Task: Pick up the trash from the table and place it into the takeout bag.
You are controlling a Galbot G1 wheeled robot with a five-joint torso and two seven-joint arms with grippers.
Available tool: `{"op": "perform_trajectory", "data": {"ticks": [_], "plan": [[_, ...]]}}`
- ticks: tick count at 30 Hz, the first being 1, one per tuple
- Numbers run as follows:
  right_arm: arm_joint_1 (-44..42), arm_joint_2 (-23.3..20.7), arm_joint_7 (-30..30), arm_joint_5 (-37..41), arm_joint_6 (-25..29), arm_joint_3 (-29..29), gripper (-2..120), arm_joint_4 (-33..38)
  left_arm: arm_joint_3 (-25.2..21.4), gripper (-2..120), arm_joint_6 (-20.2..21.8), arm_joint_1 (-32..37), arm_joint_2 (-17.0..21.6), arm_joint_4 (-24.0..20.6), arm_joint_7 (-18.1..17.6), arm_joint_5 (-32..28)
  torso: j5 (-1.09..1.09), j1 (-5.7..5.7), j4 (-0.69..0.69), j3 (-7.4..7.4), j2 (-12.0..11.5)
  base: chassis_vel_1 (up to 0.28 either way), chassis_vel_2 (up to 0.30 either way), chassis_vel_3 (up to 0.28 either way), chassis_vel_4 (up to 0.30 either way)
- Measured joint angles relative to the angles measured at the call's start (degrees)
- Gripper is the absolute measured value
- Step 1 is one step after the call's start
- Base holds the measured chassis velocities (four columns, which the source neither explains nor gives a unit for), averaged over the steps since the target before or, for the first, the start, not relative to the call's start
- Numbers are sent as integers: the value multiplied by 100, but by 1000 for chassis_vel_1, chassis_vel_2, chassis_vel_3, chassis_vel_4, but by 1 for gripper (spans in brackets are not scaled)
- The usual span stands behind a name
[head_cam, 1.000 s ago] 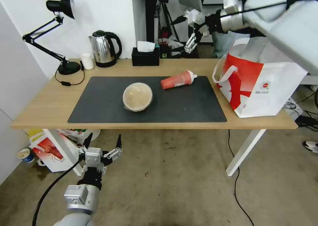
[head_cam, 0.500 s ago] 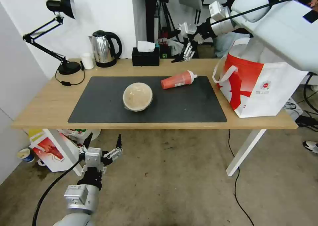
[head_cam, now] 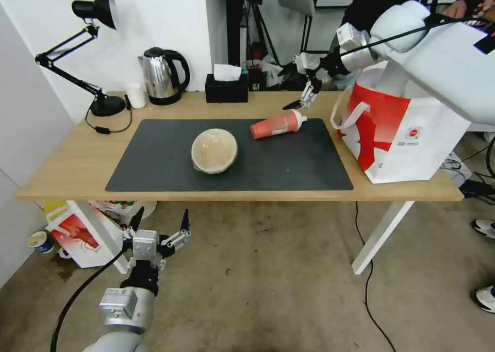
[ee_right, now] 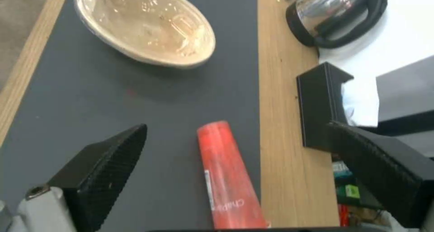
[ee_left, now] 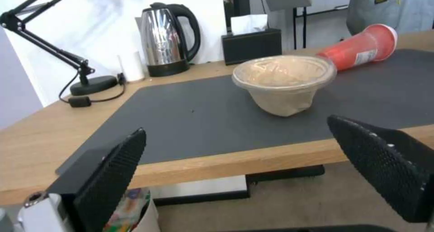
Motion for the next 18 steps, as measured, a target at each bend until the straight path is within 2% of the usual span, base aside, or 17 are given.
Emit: {"op": "perform_trajectory", "data": {"ticks": [18], "plan": [[-377, 197, 59, -190, 144, 587, 100, -991, 0, 100, 0, 0, 0, 0, 0, 0, 1, 0, -1, 0, 0, 0, 0, 0, 0]]}}
